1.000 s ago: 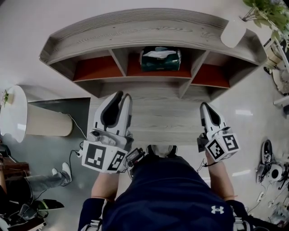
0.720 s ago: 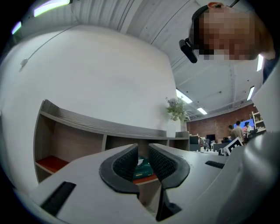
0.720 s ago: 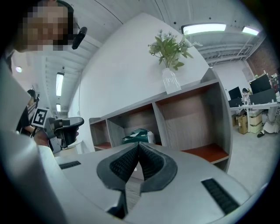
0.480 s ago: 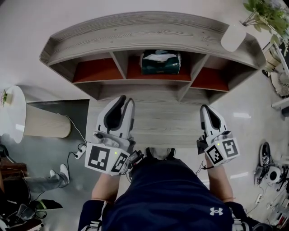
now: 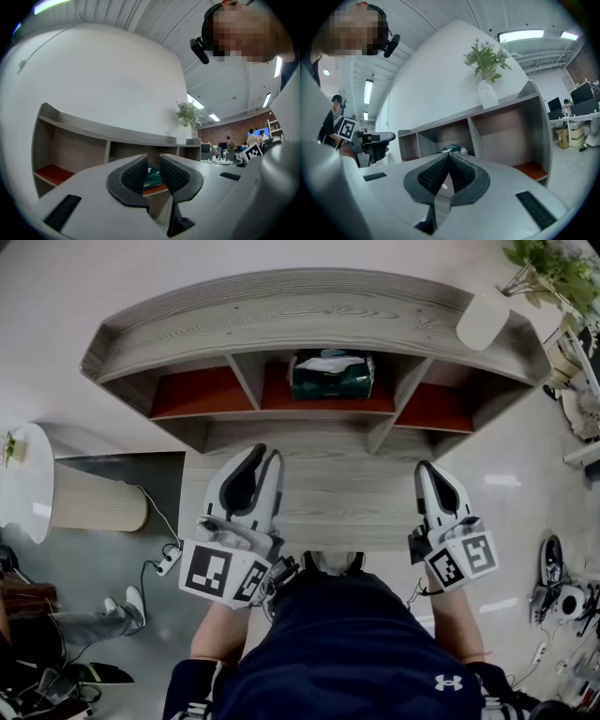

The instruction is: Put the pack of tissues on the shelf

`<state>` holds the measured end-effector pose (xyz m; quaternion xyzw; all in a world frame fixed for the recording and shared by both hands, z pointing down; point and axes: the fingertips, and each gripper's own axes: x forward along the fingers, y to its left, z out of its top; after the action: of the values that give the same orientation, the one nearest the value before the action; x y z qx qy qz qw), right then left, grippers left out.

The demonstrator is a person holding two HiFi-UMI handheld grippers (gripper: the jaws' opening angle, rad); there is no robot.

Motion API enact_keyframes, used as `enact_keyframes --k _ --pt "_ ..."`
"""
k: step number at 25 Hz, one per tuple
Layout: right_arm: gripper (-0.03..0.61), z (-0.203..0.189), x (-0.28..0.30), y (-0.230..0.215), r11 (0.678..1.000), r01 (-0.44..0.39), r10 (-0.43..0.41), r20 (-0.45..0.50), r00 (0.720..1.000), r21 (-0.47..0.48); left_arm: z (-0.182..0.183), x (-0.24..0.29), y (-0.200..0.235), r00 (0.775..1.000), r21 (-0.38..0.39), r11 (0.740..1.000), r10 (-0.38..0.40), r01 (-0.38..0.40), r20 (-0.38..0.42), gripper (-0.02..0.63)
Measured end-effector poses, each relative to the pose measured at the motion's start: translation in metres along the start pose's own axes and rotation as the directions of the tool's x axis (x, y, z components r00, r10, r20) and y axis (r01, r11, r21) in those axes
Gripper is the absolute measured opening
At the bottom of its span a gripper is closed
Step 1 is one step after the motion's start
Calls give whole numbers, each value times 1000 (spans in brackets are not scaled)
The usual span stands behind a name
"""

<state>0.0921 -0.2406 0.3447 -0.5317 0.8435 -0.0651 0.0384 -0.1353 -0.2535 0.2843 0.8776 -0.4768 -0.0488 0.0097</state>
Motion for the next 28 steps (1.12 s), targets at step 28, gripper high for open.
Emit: enact_keyframes --k 28 --pt "12 8 3 3 1000 -9 9 13 1000 -26 -4 11 1 1000 -6 1000 -23 23 -12 84"
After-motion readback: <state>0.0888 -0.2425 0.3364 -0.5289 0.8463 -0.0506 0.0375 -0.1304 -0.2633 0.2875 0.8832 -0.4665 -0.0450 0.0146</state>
